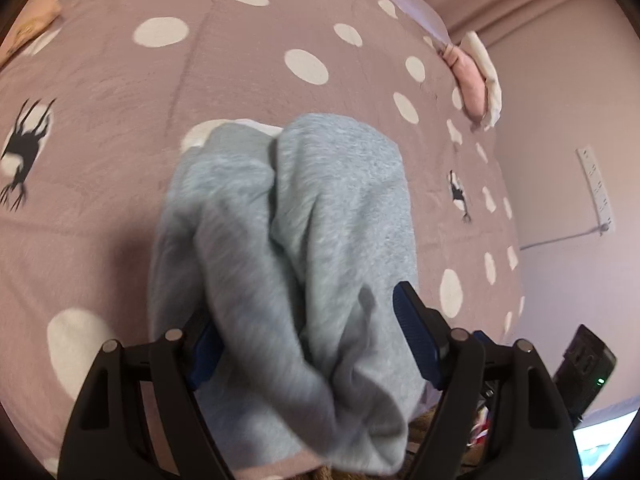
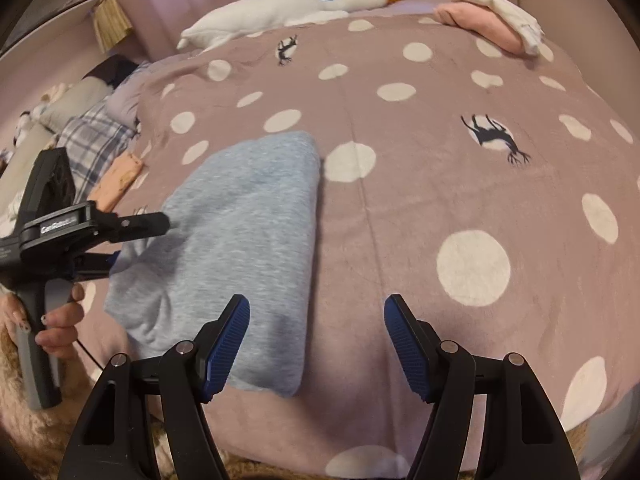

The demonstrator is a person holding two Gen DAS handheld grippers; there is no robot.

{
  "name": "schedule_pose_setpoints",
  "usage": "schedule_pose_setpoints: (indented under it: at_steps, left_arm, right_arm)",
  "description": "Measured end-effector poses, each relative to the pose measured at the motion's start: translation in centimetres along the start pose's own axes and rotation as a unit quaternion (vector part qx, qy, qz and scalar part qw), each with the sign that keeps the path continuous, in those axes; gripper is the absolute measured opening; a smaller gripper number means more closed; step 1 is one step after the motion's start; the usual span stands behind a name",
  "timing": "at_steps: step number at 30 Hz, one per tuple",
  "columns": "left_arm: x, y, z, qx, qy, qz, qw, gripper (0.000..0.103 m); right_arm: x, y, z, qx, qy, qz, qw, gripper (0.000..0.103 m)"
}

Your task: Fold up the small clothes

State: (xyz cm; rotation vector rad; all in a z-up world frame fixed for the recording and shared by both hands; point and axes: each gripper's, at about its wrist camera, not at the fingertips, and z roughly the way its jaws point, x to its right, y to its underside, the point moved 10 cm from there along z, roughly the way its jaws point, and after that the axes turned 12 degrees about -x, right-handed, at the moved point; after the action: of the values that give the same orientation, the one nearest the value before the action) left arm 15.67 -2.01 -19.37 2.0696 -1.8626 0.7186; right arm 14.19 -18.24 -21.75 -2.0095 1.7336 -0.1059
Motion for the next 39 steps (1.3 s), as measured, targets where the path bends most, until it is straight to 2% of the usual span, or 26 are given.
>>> schedule_pose_setpoints:
  at_steps: [1,3,4,6,8,13,15,19,22,28,30,33,39]
  left_arm:
    - [-0.1,-0.2,0.4,0.0,-0.01,0.003,0.9999,0.061]
    - [-0.5,-0.6,1.4,-0.002,-0.035,0.012,0.9993,0.032]
    - [-0.5,-0.7,1.7,-0.005,-0.038,0.015,0.9991,0.024]
    - [-0.5,-0.7,1.5,0.007,-0.05,0.027,0.9984,0.017]
    - [0.0,-0.6,0.4,0.026,-0.056,0.049,0.9969,0.016]
    - [-0.1,-0.8,-3.3,0.064,-0.057,0.053,0.9949,0.015]
    - [-0.8,-0.8,-4.3,0.075,-0.074,0.07,0.992,0.016]
    - [-3.2,0.4,-2.0,0.036,-0.116,0.082,0.9892,0.018]
    - [-4.3,1.1,-0.9,0.029,-0.142,0.072,0.9868,0.024]
    - [-4.5,2.7,-2.6,0.038,-0.121,0.05,0.9907,0.03]
    - [-5.0,3.6,-3.1,0.041,-0.128,0.047,0.9897,0.037]
    - [-5.8,5.1,-3.2,0.04,-0.13,0.039,0.9899,0.041]
    - [-8.2,6.6,-0.8,0.02,-0.153,0.013,0.988,0.053]
  right_arm:
    - [0.0,0.1,0.1,-0.001,0.001,0.001,1.0,0.07]
    - [0.0,0.2,0.4,-0.005,0.011,0.0,1.0,0.07]
    - [0.2,0.4,0.4,-0.005,0.014,-0.001,1.0,0.07]
    - [0.0,0.5,0.7,-0.009,0.019,-0.005,1.0,0.07]
    - [-0.2,0.5,1.0,-0.013,0.018,-0.01,1.0,0.07]
    - [-0.8,0.2,1.2,-0.014,0.019,-0.018,1.0,0.07]
    - [-1.3,0.1,1.3,-0.012,0.018,-0.025,0.999,0.07]
    - [-2.1,0.0,2.0,-0.019,0.011,-0.032,0.999,0.07]
    - [-2.6,0.1,2.9,-0.03,0.01,-0.037,0.999,0.07]
    - [-3.7,0.6,3.6,-0.045,0.007,-0.051,0.998,0.07]
    - [-4.0,0.7,3.6,-0.045,0.007,-0.054,0.997,0.07]
    - [-4.1,1.0,3.8,-0.049,0.006,-0.059,0.997,0.07]
    - [-4.3,1.8,5.0,-0.07,-0.01,-0.059,0.996,0.07]
